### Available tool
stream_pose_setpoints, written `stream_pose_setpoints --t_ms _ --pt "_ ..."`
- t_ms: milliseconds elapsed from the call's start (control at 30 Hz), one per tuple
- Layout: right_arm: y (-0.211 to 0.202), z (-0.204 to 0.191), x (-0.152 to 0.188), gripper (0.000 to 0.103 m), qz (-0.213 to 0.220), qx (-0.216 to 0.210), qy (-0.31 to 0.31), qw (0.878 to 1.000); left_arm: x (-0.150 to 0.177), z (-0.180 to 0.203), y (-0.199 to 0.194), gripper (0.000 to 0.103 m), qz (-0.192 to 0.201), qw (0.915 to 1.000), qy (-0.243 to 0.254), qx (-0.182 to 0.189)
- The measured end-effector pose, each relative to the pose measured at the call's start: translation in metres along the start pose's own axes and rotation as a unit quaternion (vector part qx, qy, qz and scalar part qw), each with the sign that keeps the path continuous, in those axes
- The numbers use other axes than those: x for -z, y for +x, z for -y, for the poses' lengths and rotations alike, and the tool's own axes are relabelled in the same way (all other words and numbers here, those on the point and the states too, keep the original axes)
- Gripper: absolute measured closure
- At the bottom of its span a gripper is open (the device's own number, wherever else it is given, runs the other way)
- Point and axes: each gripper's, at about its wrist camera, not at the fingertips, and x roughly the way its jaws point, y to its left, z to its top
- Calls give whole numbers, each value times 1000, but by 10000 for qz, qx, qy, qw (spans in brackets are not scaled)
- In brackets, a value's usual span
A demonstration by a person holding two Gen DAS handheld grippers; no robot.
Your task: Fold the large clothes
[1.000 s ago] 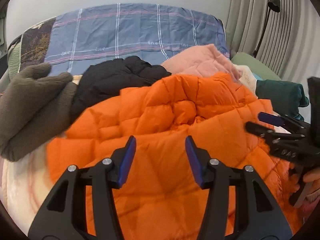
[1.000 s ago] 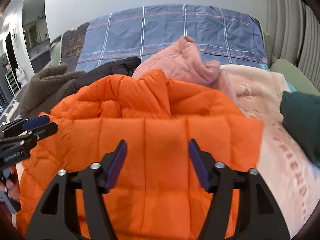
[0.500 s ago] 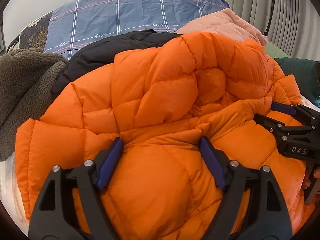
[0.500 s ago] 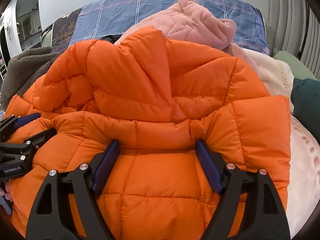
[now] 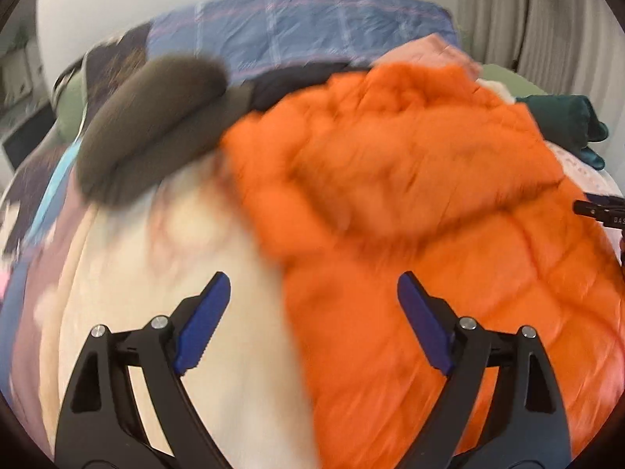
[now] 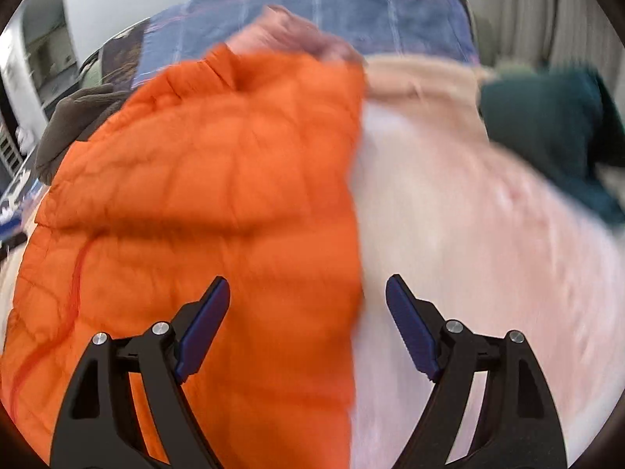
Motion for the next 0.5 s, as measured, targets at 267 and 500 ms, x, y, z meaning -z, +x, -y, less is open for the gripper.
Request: stream_pose_setpoints --t_ms 267,500 --pt "-21 8 31 20 -32 -204 556 9982 57 -10 -19 14 -277 9974 -558 367" --pt "-40 20 67 20 16 -374 687 9969 80 1 -34 14 -293 9959 -617 597"
